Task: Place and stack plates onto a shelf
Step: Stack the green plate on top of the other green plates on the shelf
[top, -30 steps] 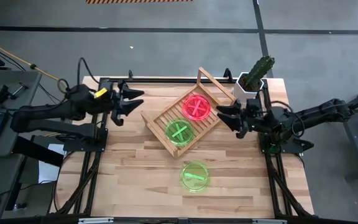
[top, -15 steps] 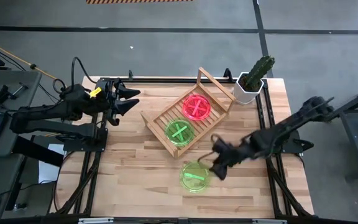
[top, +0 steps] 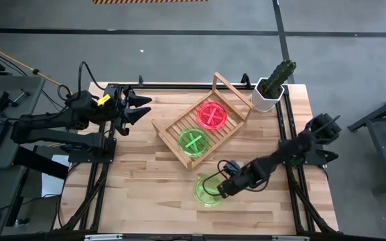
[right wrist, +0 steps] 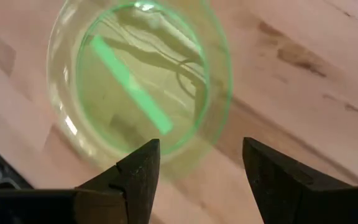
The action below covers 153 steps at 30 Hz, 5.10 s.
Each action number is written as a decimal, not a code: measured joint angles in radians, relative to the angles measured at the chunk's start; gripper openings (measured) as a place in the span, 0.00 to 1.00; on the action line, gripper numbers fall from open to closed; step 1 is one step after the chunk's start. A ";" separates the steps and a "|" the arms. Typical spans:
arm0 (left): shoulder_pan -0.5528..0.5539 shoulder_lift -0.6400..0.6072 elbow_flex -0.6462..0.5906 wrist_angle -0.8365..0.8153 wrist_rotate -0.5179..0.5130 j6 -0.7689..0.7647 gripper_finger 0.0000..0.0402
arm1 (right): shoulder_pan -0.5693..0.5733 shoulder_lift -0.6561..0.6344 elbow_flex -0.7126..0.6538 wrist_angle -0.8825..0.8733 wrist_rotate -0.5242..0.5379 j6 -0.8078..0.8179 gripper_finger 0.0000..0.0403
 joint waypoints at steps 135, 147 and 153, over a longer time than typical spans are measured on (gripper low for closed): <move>0.012 0.004 0.000 -0.007 -0.145 0.008 0.43 | 0.066 -0.536 -0.886 1.215 0.286 -0.055 0.00; 0.012 0.004 0.000 -0.006 -0.153 0.008 0.43 | -0.312 -0.498 -0.526 0.571 0.458 -0.140 0.00; 0.012 0.004 0.000 -0.006 -0.153 0.008 0.43 | -0.443 -0.316 -0.364 0.499 0.449 -0.218 0.00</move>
